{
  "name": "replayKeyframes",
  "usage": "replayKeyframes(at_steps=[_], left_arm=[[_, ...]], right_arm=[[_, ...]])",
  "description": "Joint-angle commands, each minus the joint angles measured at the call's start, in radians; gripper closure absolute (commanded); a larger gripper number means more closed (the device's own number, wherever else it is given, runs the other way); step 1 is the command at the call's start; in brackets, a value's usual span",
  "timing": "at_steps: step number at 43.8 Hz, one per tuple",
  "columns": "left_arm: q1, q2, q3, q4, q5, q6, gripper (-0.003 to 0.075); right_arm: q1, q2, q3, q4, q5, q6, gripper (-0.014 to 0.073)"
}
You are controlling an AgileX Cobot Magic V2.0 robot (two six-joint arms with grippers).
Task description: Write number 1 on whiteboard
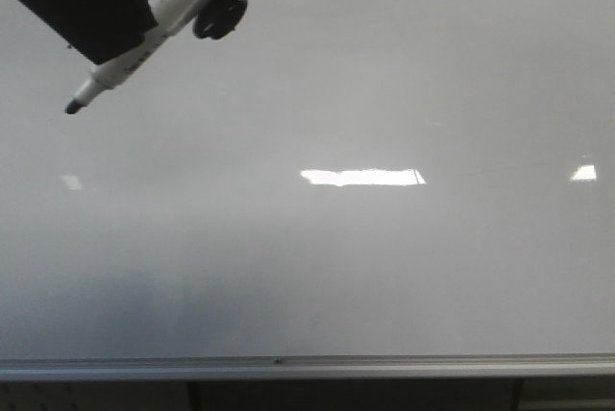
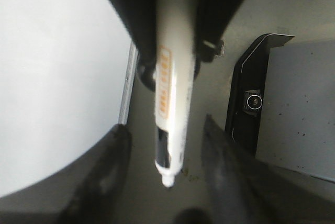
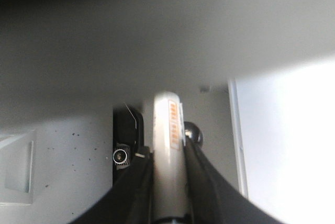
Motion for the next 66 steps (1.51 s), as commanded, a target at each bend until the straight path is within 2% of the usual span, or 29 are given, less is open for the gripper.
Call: replayKeyframes(at_steps=[1, 8, 18, 24, 34, 41, 53, 58, 66], left_arm=[[0.026, -0.075, -0.034, -0.027, -0.072, -0.052, 0.0244], [0.119, -0.17, -0.019, -0.027, -0.072, -0.136, 0.0237], [0.257, -0.325, 0.043, -0.044, -0.1, -0.177, 0.0238], [0.281, -0.371, 0.083, -0.06, -0.126, -0.177, 0.0238], [0.281, -0.371, 0.12, -0.064, -0.141, -0.177, 0.0238], [0.281, -0.371, 0.136, -0.066, -0.173, -0.177, 0.0238], [0.281, -0.371, 0.136, -0.066, -0.183, -0.177, 0.0238], [0.281, -0.371, 0.136, -0.066, -0.185, -0.177, 0.0238], [0.281, -0.371, 0.136, -0.066, -0.195, -0.177, 0.0238]], right_arm=[[-0.003, -0.059, -0.032, -0.101, -0.003, 0.115, 0.0622], [-0.061, -0.12, 0.004, -0.257, -0.019, 0.347, 0.0622], [-0.248, -0.299, 0.202, -0.27, -0.213, 0.544, 0.0622], [-0.352, -0.435, 0.352, -0.27, -0.337, 0.672, 0.0622], [-0.47, -0.646, 0.673, -0.27, -0.617, 0.801, 0.0622], [-0.498, -0.678, 0.814, -0.27, -0.859, 0.829, 0.0622], [-0.518, -0.557, 0.828, -0.276, -1.171, 0.828, 0.0622], [-0.528, -0.484, 0.819, -0.276, -1.228, 0.828, 0.0622], [-0.528, -0.376, 0.741, -0.276, -1.228, 0.827, 0.0622]])
